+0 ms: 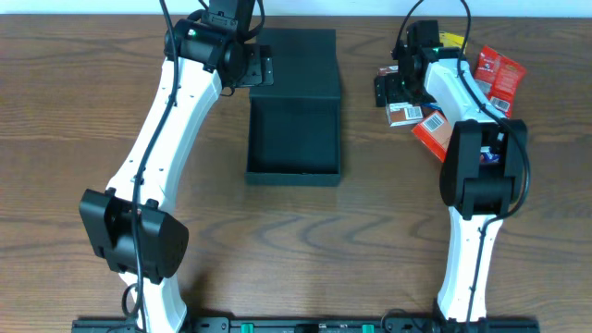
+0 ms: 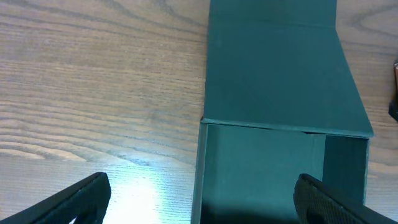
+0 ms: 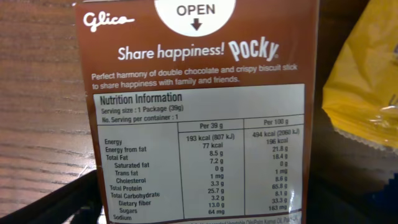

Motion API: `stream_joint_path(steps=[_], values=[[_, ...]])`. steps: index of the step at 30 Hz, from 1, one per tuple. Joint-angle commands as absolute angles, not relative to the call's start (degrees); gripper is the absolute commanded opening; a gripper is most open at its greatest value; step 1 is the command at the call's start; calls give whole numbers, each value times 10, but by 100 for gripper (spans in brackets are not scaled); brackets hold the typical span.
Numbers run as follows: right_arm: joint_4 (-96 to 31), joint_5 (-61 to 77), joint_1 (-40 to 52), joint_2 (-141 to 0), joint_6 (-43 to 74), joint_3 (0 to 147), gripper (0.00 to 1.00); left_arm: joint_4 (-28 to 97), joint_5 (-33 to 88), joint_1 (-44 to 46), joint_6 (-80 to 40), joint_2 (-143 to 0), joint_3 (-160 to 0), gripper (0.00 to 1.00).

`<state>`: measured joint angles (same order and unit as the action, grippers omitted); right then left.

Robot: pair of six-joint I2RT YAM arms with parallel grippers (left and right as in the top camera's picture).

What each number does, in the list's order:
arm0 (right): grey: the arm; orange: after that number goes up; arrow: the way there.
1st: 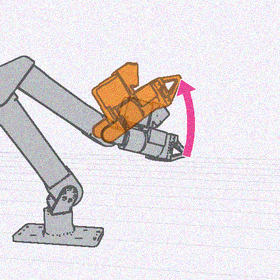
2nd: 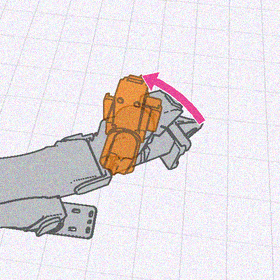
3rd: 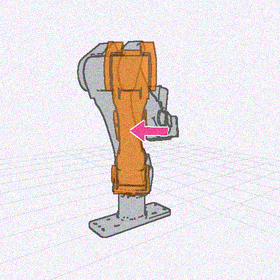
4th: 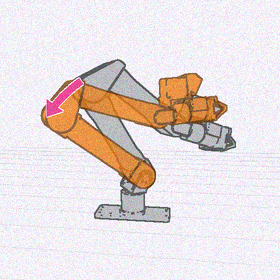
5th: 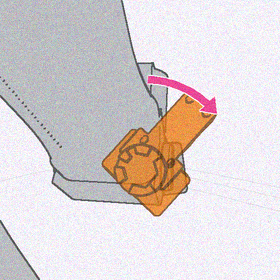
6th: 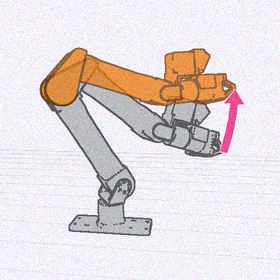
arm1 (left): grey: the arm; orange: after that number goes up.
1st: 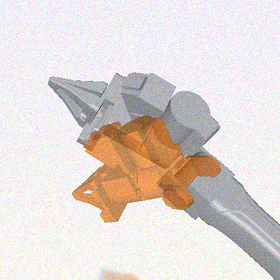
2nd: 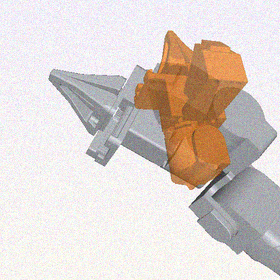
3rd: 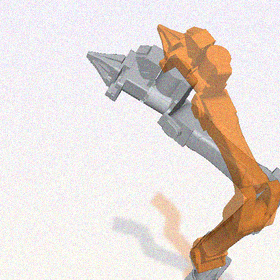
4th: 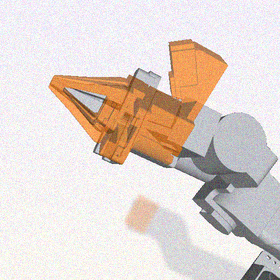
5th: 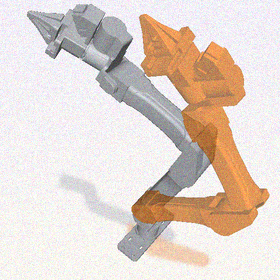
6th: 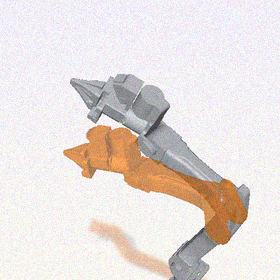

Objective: Pack container
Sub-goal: 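Reach right gripper to the brown Pocky box and grasp it, then carry the Pocky box with right gripper into the black box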

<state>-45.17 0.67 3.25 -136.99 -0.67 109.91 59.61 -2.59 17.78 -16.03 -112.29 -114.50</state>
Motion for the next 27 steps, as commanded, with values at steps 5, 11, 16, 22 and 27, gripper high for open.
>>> stream_joint_path(steps=[5,11,16,22,27], values=[[-461,16,35,-1383,3,1109,79,597,-36,168,-152,-1119,-1156,95],[-476,22,35,-1382,28,1125,72,597,-36,153,-152,-1119,-1156,95],[-525,22,42,-1382,28,1187,70,597,-36,141,-152,-1119,-1156,95],[-611,22,76,-1382,50,1287,68,598,-36,123,-141,-1119,-1156,96],[-699,32,129,-1382,92,1340,64,607,-72,102,-137,-1119,-1156,95]])
